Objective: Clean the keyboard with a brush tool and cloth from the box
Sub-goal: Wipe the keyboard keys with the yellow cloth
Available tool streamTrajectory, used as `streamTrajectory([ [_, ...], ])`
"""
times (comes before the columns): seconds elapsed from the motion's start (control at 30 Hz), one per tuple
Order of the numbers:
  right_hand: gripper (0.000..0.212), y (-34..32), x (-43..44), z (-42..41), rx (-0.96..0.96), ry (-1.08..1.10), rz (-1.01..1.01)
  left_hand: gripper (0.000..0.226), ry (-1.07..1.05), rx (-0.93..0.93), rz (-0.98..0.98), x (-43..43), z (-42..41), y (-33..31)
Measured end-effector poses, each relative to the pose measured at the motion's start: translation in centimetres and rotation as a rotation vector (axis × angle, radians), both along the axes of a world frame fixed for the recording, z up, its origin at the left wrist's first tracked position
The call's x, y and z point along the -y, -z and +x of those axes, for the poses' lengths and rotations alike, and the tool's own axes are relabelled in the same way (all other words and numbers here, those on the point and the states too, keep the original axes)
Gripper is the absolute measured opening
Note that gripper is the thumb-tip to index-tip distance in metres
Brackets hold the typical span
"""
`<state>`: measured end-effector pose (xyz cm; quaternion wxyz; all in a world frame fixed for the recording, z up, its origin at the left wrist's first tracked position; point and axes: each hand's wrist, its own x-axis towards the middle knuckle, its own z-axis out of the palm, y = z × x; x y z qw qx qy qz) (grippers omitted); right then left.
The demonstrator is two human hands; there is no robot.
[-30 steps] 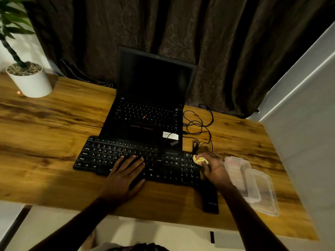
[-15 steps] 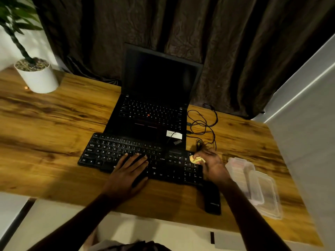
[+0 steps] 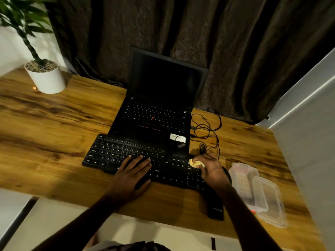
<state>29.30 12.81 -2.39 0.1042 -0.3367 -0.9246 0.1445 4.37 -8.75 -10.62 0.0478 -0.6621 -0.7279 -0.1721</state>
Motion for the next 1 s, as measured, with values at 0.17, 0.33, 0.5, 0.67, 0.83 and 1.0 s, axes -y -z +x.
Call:
streamTrajectory([
  [0.17,0.039,0.3,1.6,-4.2,-0.037,-0.073,0.008,0.057,0.003,0.009,0.014,0.1,0.0,0.2],
  [0.33,0.034,0.2,0.9,-4.1,0.002,-0.107,-0.025,0.057,0.004,0.008,0.025,0.1,0.1,-0.2],
  [0.5,0.030,0.0,0.2,-1.3,0.018,-0.048,0.009,0.060,0.001,0.007,-0.003,0.1,0.0,-0.1],
  [0.67,0.035,0.2,1.8,-4.5,-0.025,-0.052,-0.035,0.059,0.001,0.001,0.008,0.1,0.1,0.0],
  [0.83,0.035,-0.2,2.8,-5.6,-0.066,-0.122,-0.053,0.059,0.002,-0.013,0.026,0.1,0.1,0.1],
  [1.0,0.033,-0.4,2.0,-2.4,-0.032,-0.115,-0.021,0.058,-0.003,-0.022,0.021,0.0,0.1,0.1],
])
